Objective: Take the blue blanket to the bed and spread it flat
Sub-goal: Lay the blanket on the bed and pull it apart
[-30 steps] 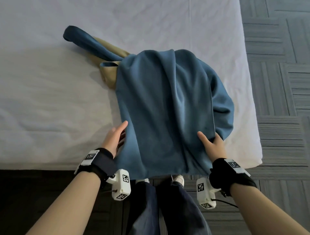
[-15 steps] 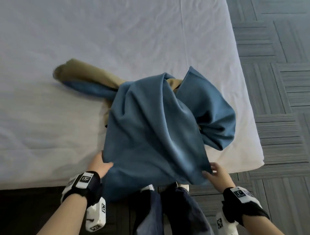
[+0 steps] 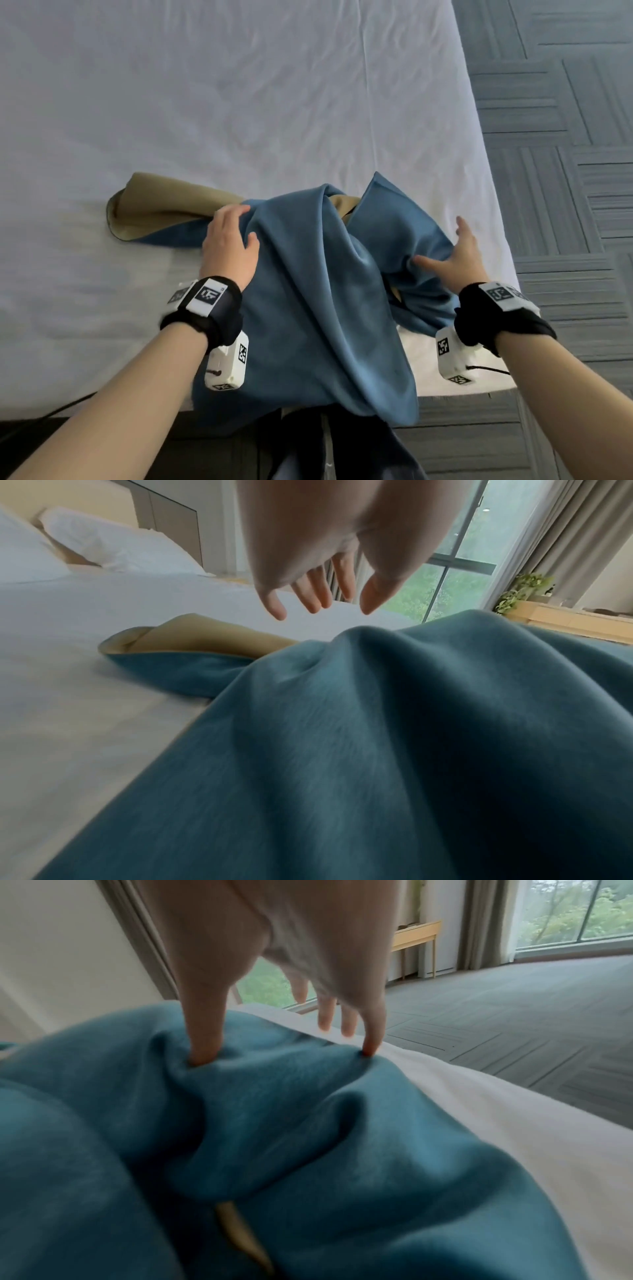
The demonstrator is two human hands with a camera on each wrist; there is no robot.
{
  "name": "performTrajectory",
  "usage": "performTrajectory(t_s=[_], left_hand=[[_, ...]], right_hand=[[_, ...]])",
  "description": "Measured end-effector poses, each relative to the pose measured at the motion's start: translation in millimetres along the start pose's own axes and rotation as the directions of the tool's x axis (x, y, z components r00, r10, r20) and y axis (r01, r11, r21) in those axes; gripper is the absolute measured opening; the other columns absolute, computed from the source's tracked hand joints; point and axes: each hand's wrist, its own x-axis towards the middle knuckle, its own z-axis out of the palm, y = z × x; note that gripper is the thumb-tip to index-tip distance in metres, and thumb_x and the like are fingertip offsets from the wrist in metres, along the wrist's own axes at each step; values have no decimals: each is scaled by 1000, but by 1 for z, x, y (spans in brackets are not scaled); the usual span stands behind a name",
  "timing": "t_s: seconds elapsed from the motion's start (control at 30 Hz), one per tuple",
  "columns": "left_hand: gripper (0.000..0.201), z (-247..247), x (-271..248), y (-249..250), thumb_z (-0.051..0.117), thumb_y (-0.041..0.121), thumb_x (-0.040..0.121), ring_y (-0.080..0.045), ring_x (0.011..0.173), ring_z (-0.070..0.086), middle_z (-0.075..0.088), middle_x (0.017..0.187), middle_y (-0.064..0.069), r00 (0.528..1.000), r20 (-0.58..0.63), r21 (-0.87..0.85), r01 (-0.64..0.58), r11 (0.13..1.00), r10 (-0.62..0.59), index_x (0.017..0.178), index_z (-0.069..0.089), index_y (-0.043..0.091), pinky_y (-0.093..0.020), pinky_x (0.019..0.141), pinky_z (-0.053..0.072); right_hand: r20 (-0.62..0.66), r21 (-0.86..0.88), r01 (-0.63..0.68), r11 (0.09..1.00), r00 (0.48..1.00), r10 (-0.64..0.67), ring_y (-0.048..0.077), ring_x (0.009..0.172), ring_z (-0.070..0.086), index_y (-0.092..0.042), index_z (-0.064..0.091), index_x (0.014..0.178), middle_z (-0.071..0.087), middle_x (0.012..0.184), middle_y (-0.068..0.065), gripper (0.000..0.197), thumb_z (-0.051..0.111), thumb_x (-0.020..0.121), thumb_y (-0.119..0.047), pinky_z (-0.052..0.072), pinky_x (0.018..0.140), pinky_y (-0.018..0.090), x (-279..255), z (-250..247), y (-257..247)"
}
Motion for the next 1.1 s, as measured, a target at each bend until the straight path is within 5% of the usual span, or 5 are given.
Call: performTrajectory(t_s=[0.2, 0.33, 0.6, 0.87, 1.1], left_hand=[[44, 20, 49, 25, 38, 1, 89, -28, 132, 38, 49, 138, -8, 962, 261, 239, 16, 971, -80, 128, 52, 16, -44, 108, 31], [54, 23, 50, 19, 31, -11, 81, -32, 115, 52, 57, 126, -9, 921, 327, 163, 167, 972, -213, 115, 58, 20, -43, 98, 42], [80, 14, 74, -11, 42, 2, 85, -41, 114, 56, 13, 157, -7, 791, 555, 549, -114, 828, -259, 147, 5, 37, -48, 87, 46], [41, 10, 92, -19, 42, 28, 90, -33, 112, 57, 58, 128, -8, 699, 641, 646, -269, 714, -317, 131, 43, 33, -37, 90, 44], [41, -24, 140, 5, 57, 3, 71, -25, 92, 68, 73, 97, -3, 578, 723, 613, -283, 738, -379, 102, 62, 28, -28, 74, 50]], right_hand=[[352, 47, 21, 999, 935, -36, 20, 126, 46, -21, -8, 148, 42, 143, 7, 132, 88, 58, -18, 37, 94, 26, 33, 5, 6], [455, -20, 45, 999, 890, -31, 25, 127, 48, -28, -10, 147, 49, 139, 2, 133, 87, 57, -27, 42, 101, 38, 37, 15, 5], [510, -25, 3, 1000, 860, 11, 24, 110, 59, -16, 50, 125, 63, 117, 6, 64, 79, 68, -14, 47, 91, 30, 38, 26, 2], [220, 18, 146, 989, 964, -146, 20, 82, 65, -25, 55, 95, 68, 86, -3, 31, 68, 69, -17, 52, 70, 36, 38, 22, -17], [-25, -86, 313, 946, 948, -316, 24, 76, 57, -25, 55, 101, 58, 97, 2, 36, 65, 71, -9, 41, 68, 30, 74, -9, -94]])
